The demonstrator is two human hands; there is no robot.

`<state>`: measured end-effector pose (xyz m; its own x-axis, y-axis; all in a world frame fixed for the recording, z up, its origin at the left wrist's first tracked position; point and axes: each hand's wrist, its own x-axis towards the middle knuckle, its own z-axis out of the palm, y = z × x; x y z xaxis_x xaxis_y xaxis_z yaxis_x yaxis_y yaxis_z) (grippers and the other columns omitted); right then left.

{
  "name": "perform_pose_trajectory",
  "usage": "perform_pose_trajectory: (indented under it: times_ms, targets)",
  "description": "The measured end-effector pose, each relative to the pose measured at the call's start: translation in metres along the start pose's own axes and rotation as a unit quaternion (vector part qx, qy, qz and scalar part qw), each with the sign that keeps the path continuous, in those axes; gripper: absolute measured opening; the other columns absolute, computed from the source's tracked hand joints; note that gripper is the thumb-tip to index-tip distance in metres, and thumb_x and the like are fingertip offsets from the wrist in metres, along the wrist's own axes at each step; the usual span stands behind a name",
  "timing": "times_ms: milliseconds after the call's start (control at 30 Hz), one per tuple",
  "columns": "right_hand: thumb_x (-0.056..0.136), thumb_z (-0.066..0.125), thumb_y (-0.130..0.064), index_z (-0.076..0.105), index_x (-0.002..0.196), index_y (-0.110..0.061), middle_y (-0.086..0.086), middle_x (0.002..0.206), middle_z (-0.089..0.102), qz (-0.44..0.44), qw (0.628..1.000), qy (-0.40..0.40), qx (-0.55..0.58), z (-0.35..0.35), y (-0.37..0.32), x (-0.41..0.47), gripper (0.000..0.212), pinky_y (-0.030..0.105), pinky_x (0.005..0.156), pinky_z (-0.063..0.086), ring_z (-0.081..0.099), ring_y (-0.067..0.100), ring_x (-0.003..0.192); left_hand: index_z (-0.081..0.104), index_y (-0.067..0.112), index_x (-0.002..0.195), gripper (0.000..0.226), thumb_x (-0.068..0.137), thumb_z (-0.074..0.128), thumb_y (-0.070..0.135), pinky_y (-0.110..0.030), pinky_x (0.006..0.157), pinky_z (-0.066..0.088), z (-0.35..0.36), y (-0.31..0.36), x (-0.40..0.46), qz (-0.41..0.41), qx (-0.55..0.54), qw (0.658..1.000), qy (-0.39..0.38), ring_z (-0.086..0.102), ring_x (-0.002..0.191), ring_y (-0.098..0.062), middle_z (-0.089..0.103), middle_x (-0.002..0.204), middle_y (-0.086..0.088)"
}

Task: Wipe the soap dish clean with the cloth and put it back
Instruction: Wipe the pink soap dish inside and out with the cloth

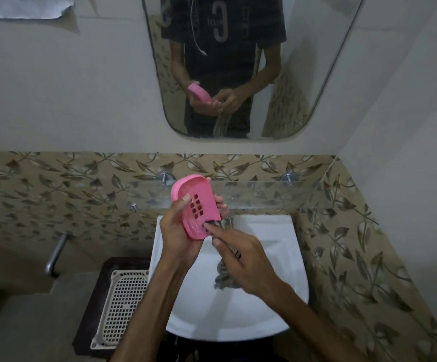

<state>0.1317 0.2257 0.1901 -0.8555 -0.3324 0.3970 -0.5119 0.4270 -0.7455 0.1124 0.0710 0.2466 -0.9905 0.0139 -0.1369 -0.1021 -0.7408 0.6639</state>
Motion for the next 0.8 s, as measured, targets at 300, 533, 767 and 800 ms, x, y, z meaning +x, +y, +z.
perform_pose_trajectory:
  times_ms: [300,533,767,800]
  targets:
    - [0.104,0.057,-0.020,0.066,0.139,-0.027,0.001,0.091,0.069,-0.012,0.996,0.024,-0.081,-0.012,0.003,0.012,0.037,0.035,0.063,0.053,0.057,0.013,0.070,0.063,-0.003,0.128,0.052,0.100,0.045,0.037,-0.051,0.088,0.058,0.005,0.002,0.004,-0.017,0.025,0.999,0.012,0.067,0.095,-0.042,0.065,0.107,-0.030]
    - [0.103,0.054,-0.020,0.058,0.147,-0.033,-0.002,0.090,0.061,0.018,0.989,0.054,-0.138,-0.002,-0.013,0.008,0.045,0.021,0.062,0.038,0.049,0.007,0.072,0.076,0.004,0.112,0.045,0.100,0.048,0.038,-0.051,0.088,0.058,0.005,-0.003,0.006,-0.009,0.057,0.997,0.042,0.068,0.092,-0.038,0.068,0.102,-0.028]
    - [0.105,0.050,-0.024,0.054,0.147,-0.042,-0.003,0.080,0.060,0.032,0.995,0.018,-0.095,-0.002,-0.010,0.003,0.046,0.037,0.059,0.052,0.055,0.012,0.066,0.077,0.007,0.110,0.044,0.098,0.048,0.039,-0.049,0.088,0.058,0.001,-0.001,0.010,-0.003,0.067,0.997,0.044,0.068,0.094,-0.039,0.070,0.102,-0.025]
    - [0.105,0.050,-0.023,0.052,0.149,-0.042,-0.001,0.082,0.061,0.029,0.994,0.030,-0.102,-0.007,-0.004,0.014,0.048,0.037,0.060,0.052,0.055,0.014,0.067,0.076,0.007,0.113,0.044,0.099,0.048,0.038,-0.049,0.090,0.056,0.003,-0.002,0.010,-0.004,0.070,0.997,0.045,0.067,0.095,-0.039,0.069,0.102,-0.026]
